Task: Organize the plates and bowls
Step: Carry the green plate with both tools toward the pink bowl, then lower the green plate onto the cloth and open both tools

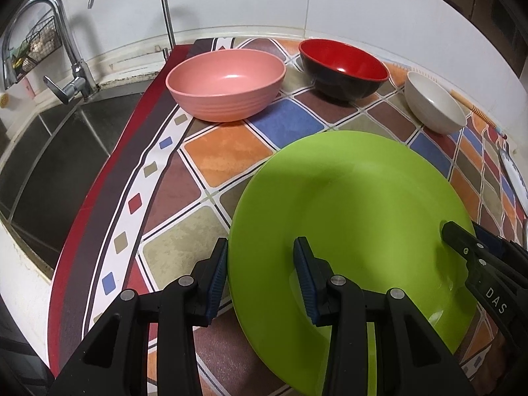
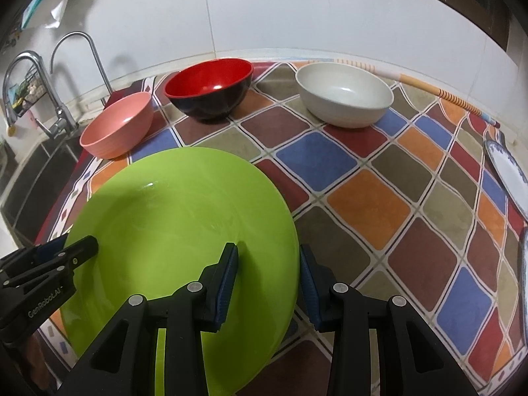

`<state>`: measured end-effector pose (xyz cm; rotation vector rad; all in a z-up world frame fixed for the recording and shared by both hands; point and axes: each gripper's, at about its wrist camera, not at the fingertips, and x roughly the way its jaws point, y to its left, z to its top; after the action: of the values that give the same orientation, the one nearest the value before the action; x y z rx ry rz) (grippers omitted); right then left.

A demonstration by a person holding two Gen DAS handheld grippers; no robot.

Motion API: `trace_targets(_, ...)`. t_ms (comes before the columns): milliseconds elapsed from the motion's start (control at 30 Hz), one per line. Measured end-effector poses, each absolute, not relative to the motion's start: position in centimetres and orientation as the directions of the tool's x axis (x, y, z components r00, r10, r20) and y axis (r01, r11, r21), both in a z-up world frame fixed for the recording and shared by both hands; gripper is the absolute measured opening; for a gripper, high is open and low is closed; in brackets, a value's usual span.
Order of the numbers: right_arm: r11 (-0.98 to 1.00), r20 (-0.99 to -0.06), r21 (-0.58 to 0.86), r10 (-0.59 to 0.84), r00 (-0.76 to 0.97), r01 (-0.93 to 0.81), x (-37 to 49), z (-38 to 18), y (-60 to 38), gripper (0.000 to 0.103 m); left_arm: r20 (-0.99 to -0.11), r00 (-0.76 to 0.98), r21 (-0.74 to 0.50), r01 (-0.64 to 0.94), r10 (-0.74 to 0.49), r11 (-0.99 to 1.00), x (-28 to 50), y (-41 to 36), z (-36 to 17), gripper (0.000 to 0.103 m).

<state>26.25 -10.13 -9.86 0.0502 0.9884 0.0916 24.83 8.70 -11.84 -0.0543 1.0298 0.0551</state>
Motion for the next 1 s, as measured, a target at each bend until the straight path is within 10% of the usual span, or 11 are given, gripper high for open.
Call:
trace_targets(700,0.995,-0.851,0.098,0.103,0.514,-0.037,26.4,-11.1,-10.0,0.039,-0.868,0.496,-0.016,-0.057,0.015,0.998,25.0,8.8,-12.4,0.043)
trace_targets(1000,0.994,-0.838,0.105,0.102,0.537,-0.026,26.0,-10.4,-10.2,0.053,-0.815,0.579,-0.003,-0.044,0.023,0.999,24.1,8.2,-9.4,0.069)
